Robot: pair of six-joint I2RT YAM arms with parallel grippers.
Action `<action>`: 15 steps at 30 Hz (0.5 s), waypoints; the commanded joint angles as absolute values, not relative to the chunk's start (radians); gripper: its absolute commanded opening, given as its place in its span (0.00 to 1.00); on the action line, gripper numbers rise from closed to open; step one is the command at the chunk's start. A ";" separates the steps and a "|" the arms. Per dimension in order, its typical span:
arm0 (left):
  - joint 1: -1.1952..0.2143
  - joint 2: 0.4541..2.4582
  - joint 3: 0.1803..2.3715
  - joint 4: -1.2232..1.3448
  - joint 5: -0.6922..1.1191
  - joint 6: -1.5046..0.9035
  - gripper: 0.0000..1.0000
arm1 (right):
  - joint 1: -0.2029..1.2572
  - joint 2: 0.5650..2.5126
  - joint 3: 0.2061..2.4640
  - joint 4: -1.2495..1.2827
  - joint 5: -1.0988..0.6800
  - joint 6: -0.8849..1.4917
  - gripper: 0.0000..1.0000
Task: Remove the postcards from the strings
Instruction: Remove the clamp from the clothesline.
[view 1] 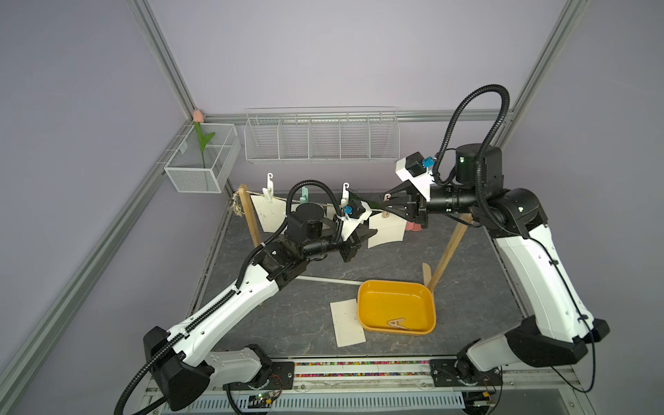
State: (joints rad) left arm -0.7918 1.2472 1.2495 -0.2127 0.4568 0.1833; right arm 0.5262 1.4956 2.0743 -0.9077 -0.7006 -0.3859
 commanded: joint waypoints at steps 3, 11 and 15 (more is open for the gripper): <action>-0.787 1.223 1.237 -0.244 0.492 0.176 0.00 | 0.530 1.467 2.076 -0.804 -0.672 -0.340 0.26; -0.789 1.206 1.212 -0.292 0.523 0.176 0.00 | 0.526 1.438 2.082 -0.723 -0.595 -0.285 0.26; -0.799 1.185 1.200 -0.314 0.529 0.178 0.00 | 0.524 1.418 2.083 -0.690 -0.537 -0.263 0.26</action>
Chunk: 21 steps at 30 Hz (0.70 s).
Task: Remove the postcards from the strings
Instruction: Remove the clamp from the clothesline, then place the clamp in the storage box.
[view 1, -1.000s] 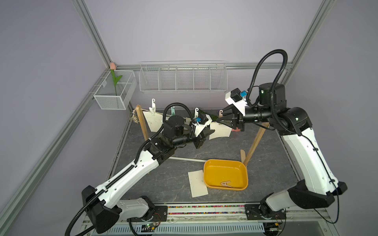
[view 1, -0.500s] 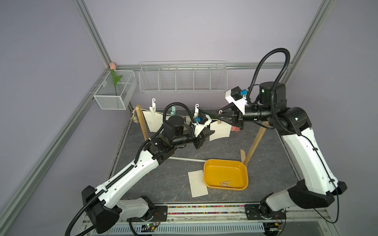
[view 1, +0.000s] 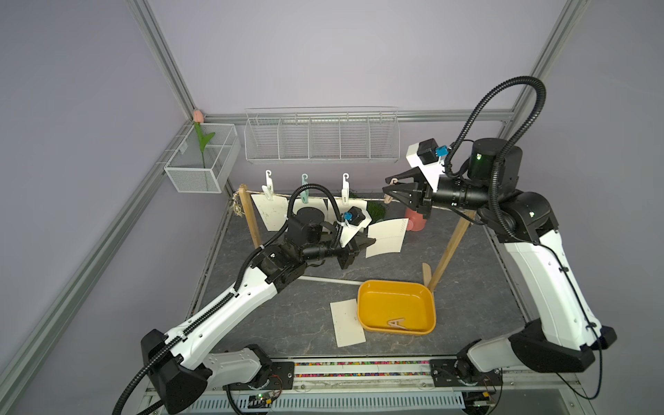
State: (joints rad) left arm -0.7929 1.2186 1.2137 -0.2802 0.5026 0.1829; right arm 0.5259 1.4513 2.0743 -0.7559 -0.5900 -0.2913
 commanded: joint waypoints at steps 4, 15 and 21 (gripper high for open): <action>-0.808 1.154 1.196 -0.336 0.528 0.176 0.00 | 0.525 1.376 2.060 -0.654 -0.487 -0.247 0.26; -0.815 0.992 1.140 -0.377 0.451 0.125 0.00 | 0.522 1.293 2.005 -0.636 -0.486 -0.242 0.27; -0.815 0.872 1.098 -0.400 0.403 0.070 0.00 | 0.523 1.290 1.971 -0.622 -0.501 -0.238 0.27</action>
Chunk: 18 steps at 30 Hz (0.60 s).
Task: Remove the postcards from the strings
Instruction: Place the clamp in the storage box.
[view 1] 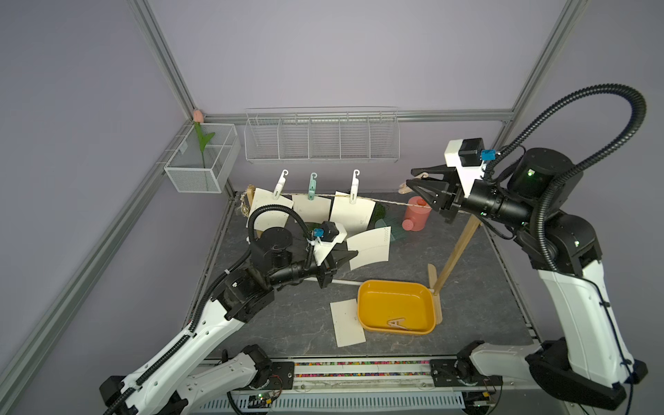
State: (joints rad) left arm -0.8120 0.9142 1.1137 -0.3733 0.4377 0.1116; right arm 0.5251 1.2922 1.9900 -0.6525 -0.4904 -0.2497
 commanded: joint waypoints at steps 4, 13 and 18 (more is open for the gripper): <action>-0.816 0.789 1.081 -0.447 0.375 0.004 0.00 | 0.523 1.263 1.924 -0.626 -0.539 -0.215 0.27; -0.816 0.587 1.057 -0.642 0.270 -0.185 0.00 | 0.666 1.125 1.643 -0.723 -0.541 -0.255 0.27; -0.816 0.539 1.069 -0.742 0.256 -0.277 0.00 | 0.832 1.086 1.462 -0.783 -0.374 -0.278 0.27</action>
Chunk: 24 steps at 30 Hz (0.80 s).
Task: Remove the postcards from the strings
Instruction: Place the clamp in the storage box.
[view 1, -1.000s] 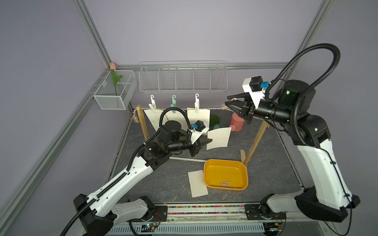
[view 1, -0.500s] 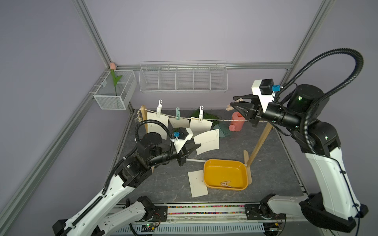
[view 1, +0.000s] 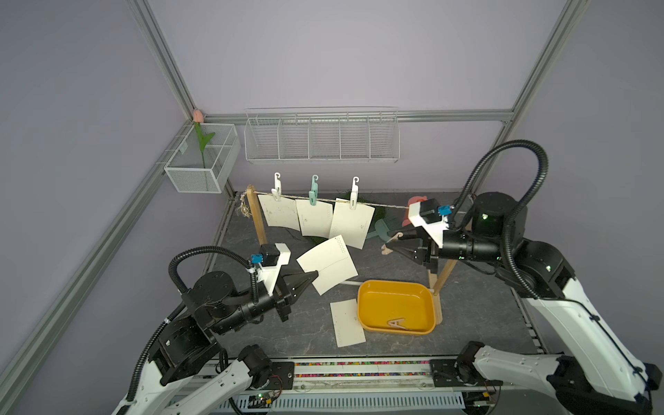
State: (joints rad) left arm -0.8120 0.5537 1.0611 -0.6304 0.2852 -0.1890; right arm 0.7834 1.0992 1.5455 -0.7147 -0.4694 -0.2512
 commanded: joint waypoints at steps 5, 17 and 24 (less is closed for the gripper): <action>-0.816 0.511 1.089 -0.838 0.222 -0.285 0.00 | 0.900 1.046 1.219 -0.715 -0.276 -0.211 0.27; -0.816 0.516 1.028 -0.815 0.274 -0.335 0.00 | 0.912 1.072 0.800 -0.525 0.122 -0.020 0.29; -0.815 0.521 1.020 -0.828 0.268 -0.341 0.00 | 0.912 1.167 0.812 -0.530 0.226 -0.017 0.57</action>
